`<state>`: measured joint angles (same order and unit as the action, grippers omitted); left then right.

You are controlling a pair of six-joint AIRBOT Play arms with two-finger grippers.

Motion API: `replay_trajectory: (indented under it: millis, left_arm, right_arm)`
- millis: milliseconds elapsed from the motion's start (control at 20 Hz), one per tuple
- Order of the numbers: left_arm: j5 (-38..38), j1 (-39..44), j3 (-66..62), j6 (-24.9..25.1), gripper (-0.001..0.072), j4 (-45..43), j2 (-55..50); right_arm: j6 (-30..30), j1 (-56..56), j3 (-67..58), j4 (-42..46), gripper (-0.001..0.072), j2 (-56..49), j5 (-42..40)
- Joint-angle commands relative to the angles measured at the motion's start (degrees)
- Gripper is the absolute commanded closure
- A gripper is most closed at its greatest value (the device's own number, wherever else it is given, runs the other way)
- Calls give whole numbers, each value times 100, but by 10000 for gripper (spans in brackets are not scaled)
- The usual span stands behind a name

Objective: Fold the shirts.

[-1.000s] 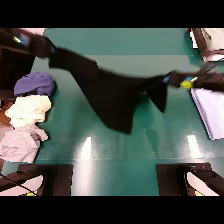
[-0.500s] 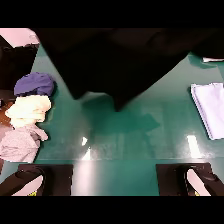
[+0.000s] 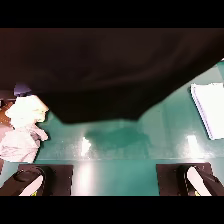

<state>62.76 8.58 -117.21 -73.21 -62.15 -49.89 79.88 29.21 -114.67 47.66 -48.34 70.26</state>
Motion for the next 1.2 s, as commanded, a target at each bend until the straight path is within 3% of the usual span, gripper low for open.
replay_trajectory:
  millis: [0,150,250,450,600,650,700,750,1150]
  left_arm:
    - [81,-4,595,4,685,-232,-240]
    - [361,-4,1257,-33,684,-20,-1193]
    - [369,-4,1384,-31,684,107,-2159]
    - [-15,-4,1384,-52,684,175,-4013]
    - [-61,-7,1384,-354,684,173,-4752]
    - [-66,-17,1381,-422,632,142,-4843]
    - [-96,-35,1388,-490,348,57,-4857]
    - [-52,-85,1360,-490,183,59,-4857]
    - [2605,-1294,1213,-636,188,20,-4765]
  right_arm:
    - [518,144,-197,-267,691,-616,1311]
    - [616,-299,901,-243,690,-1163,2236]
    - [566,-831,1919,-225,690,-1484,2286]
    - [365,-1703,3720,444,691,-2002,1119]
    - [365,-1930,4323,450,690,-2358,389]
    - [365,-1945,4398,450,690,-2439,240]
    - [365,-1945,4400,450,690,-2524,186]
    - [365,-1945,4365,455,690,-2601,190]
    - [251,-1300,4347,503,690,-2575,234]
